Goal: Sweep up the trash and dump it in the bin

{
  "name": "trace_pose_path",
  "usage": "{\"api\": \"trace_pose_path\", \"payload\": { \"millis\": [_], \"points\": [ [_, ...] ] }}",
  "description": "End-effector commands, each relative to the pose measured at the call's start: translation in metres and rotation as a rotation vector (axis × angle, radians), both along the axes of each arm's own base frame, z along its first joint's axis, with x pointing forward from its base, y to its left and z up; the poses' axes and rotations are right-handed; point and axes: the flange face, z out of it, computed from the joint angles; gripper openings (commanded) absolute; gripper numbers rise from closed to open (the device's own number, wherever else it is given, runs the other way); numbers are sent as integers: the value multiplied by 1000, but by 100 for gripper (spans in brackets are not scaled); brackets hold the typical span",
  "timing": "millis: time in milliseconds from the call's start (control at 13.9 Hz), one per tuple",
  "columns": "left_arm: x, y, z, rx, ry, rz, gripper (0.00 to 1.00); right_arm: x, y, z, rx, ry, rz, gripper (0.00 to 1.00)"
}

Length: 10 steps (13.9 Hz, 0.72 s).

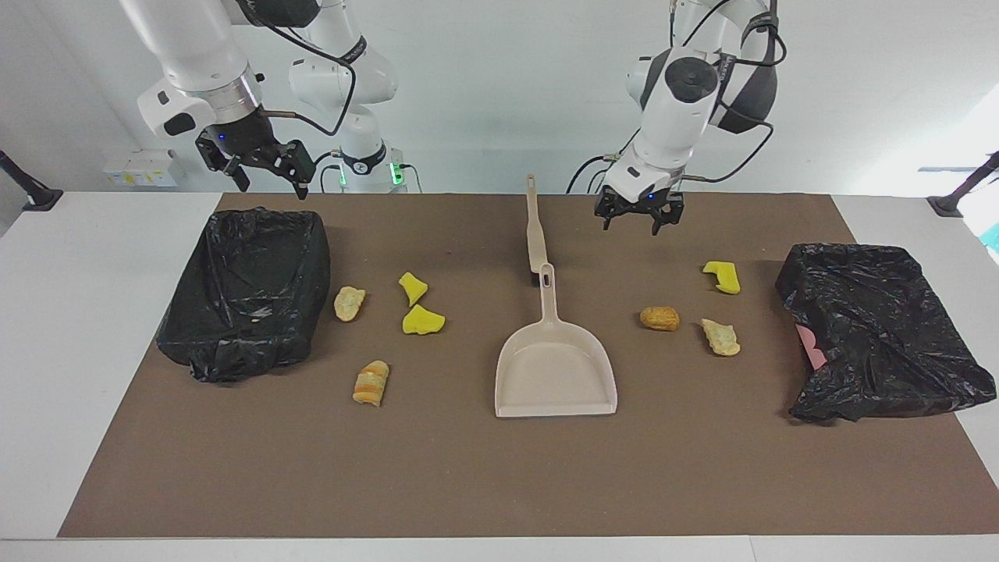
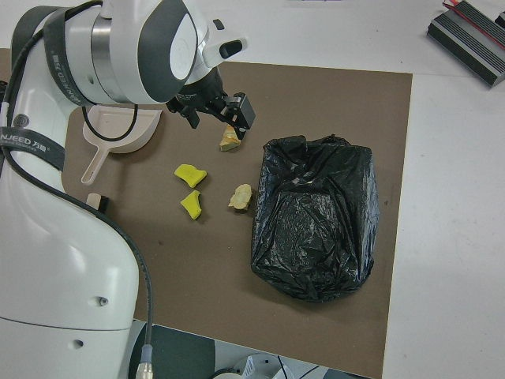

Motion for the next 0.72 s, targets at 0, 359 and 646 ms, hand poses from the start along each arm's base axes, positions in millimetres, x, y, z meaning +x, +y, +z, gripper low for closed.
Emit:
{"api": "trace_pose_path", "payload": {
  "millis": [0, 359, 646],
  "points": [
    [-40, -27, -19, -33, 4, 3, 100, -3, -2, 0, 15, -20, 11, 100],
    [-121, -94, -75, -36, -19, -8, 100, 13, 21, -2, 18, -108, 47, 100],
    [-172, -121, -107, -56, -45, -5, 100, 36, 89, -40, 15, -112, 32, 100]
  ]
}}
